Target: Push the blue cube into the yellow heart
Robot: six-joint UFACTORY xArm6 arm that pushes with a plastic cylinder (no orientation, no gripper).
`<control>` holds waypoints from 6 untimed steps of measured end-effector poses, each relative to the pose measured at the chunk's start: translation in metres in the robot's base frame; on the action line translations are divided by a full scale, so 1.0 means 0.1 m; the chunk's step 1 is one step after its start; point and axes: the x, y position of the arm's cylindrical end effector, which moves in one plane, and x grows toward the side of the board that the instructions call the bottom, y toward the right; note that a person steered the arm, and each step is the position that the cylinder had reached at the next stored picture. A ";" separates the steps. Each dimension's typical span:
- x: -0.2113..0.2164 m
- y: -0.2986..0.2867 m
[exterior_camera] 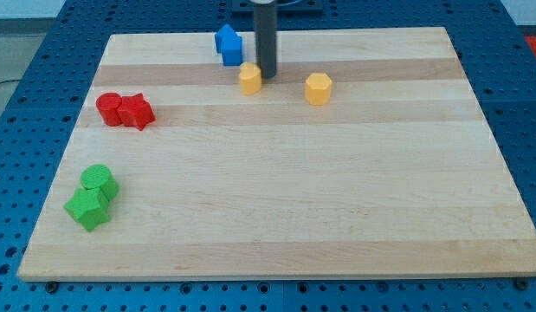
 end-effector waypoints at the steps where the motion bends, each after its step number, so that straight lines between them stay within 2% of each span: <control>1: -0.16 0.22; 2: -0.75 0.51; 3: -1.10 0.24; 4: -1.04 -0.31; 6: -0.46 -0.46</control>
